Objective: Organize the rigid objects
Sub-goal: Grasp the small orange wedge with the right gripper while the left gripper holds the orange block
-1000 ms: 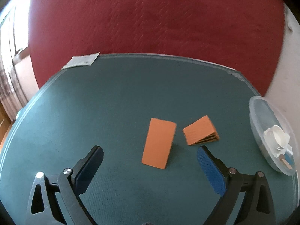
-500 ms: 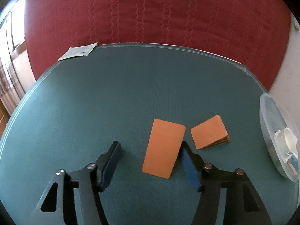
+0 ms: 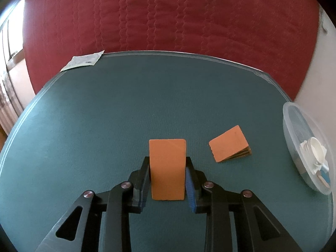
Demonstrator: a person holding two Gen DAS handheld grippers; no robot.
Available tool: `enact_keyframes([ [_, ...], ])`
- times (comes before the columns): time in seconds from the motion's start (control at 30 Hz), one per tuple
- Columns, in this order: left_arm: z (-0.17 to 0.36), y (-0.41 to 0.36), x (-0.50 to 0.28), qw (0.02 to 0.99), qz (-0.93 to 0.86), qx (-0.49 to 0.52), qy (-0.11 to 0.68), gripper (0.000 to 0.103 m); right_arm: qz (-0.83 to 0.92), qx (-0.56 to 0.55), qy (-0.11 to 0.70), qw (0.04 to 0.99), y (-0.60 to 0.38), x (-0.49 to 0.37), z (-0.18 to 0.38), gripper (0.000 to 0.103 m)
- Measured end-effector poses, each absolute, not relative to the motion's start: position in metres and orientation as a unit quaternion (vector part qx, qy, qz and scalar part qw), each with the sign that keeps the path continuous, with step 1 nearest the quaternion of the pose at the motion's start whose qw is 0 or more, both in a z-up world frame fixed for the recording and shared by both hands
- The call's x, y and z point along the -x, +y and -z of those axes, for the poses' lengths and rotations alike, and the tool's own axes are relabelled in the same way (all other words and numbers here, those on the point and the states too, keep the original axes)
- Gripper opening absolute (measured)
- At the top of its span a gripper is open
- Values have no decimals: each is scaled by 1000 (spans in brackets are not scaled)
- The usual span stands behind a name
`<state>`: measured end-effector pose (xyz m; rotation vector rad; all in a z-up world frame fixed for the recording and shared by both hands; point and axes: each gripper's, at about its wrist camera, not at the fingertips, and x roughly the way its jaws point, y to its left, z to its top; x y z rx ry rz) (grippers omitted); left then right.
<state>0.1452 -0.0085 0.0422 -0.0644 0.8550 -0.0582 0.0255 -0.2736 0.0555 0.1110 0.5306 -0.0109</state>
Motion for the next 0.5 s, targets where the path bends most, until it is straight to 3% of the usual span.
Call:
enact_keyframes([
  [0.5, -48, 14, -105, 915, 38, 26, 402, 31, -155, 14, 349, 924, -179, -95, -41, 75],
])
